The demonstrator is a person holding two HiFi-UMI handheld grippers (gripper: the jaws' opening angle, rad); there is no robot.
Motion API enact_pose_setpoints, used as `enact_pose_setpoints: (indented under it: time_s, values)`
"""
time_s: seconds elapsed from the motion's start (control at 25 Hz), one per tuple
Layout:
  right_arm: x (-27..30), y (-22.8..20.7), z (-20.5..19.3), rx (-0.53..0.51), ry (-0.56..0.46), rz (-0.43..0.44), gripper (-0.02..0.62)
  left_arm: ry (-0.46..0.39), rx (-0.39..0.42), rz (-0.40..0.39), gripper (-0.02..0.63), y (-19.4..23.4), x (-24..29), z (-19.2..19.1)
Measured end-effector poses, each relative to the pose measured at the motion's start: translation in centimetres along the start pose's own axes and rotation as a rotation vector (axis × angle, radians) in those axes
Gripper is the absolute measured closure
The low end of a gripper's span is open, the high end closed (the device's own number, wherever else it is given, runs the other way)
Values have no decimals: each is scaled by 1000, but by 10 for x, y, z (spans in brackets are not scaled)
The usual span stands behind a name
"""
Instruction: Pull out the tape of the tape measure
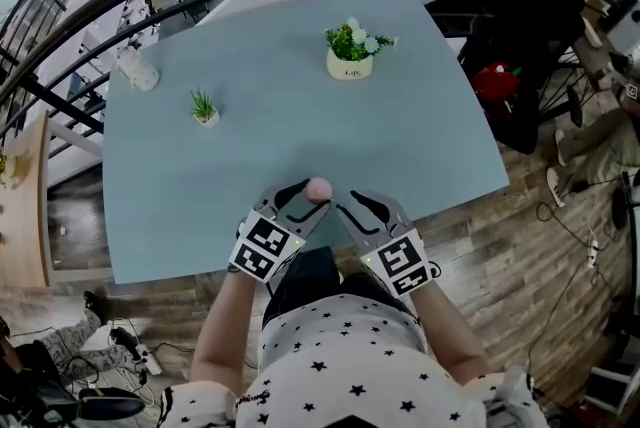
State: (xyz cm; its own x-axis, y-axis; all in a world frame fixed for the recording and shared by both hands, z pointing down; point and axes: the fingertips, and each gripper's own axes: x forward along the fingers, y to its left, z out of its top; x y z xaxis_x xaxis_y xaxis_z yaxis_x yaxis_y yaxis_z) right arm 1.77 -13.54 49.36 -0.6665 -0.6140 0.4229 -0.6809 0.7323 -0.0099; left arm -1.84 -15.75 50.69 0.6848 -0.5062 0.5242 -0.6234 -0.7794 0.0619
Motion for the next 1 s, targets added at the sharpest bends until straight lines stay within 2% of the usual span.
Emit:
enact_pose_setpoints:
  time_s: [0.2,1.0]
  values:
    - [-5,16,2,-24,12,22,469,-10,6,-8,397,-11,-8,4]
    - [-28,42,0,-266,37,56,563,18,77,-36,396,-45,-19,2]
